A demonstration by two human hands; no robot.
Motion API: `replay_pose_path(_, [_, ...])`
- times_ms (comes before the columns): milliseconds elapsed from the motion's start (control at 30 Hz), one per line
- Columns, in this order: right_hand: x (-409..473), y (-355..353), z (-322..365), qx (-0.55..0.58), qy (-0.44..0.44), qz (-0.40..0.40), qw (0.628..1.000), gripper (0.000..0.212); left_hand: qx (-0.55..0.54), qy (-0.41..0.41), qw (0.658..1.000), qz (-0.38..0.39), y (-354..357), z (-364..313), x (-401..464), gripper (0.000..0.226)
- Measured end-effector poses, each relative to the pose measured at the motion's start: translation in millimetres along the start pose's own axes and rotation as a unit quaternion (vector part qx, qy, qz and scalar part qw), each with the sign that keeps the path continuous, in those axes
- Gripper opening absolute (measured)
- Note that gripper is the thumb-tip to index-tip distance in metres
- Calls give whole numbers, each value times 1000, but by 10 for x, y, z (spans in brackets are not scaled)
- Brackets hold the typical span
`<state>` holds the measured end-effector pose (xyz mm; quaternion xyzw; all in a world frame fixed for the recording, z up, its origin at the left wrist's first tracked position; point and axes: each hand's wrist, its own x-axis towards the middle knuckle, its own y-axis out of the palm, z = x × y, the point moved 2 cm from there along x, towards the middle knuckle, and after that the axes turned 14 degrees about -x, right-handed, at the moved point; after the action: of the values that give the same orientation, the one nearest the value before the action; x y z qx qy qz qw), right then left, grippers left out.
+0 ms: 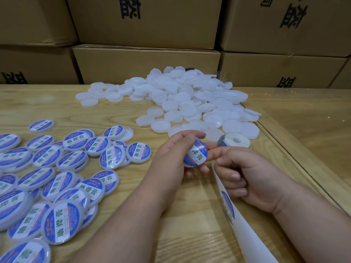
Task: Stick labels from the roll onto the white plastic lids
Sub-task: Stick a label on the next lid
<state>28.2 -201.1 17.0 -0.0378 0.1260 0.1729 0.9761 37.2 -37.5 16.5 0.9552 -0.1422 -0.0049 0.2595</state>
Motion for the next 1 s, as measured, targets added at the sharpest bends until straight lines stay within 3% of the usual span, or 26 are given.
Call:
replay_pose_path(233, [0, 6, 3, 6, 3, 11, 1000, 51, 56, 10, 998, -19, 32, 13, 4, 20])
replay_pose_path(467, [-17, 9, 18, 12, -7, 14, 1000, 40, 64, 26, 997, -25, -25, 43, 24, 11])
replay_pose_path(567, [-31, 19, 29, 19, -13, 17, 1000, 38, 61, 51, 996, -28, -60, 56, 47, 18])
replay_pose_path(867, [-53, -29, 75, 27, -91, -107, 990, 29, 15, 65, 995, -79, -159, 72, 98, 34])
replay_pose_path(1000, [-136, -6, 115, -165, -153, -173, 959, 18, -25, 63, 990, -122, -145, 31, 96, 22])
